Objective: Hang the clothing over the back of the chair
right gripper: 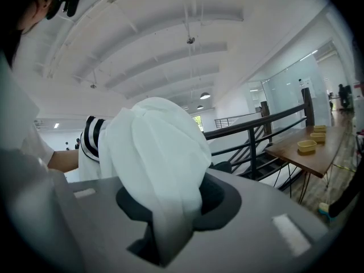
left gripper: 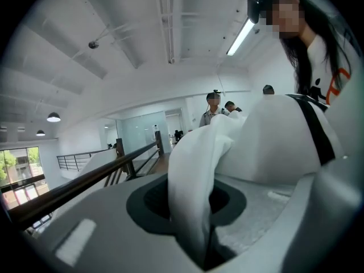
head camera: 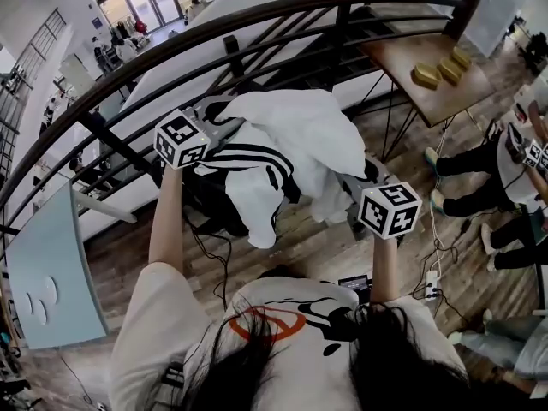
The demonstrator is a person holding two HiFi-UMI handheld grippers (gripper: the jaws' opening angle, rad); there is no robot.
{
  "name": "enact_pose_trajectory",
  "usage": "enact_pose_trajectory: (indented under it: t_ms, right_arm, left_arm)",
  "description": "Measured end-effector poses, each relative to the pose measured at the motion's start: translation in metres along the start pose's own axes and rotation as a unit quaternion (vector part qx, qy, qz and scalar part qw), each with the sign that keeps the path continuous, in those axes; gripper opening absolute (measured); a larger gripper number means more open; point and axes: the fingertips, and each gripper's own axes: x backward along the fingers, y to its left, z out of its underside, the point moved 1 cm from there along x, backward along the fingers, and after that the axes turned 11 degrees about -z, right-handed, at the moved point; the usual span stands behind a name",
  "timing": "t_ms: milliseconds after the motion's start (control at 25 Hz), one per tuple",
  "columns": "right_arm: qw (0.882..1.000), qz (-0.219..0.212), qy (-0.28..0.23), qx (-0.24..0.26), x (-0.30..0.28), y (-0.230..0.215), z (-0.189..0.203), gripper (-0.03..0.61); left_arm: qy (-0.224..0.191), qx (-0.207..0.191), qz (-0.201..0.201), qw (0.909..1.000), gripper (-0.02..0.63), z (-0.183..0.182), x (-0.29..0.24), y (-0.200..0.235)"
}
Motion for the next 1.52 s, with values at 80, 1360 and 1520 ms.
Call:
enact_pose_trajectory:
  t_ms: [80, 1360, 1520]
  right_arm:
    - [1.0, -0.001, 0.001, -0.003, -0.002, 0.0, 0.002, 0.147]
    - [0.999, -0.042, -0.01, -0.003, 0.005, 0.023, -0.002, 0.414]
    - [0.999, -0.04, -0.025, -0.003, 0.013, 0.024, -0.007, 0.414]
  left_arm:
    - [0.005, 0.006, 0.019, 0.9998, 0.211, 0.006, 0.001, -0.004]
    - [-0.002, 0.087, 0.097, 0.9915, 0.348, -0.001, 0.042, -0.018]
    - [-0.049, 0.095, 0.062, 0.9923, 0.348, -0.024, 0.054, -0.012]
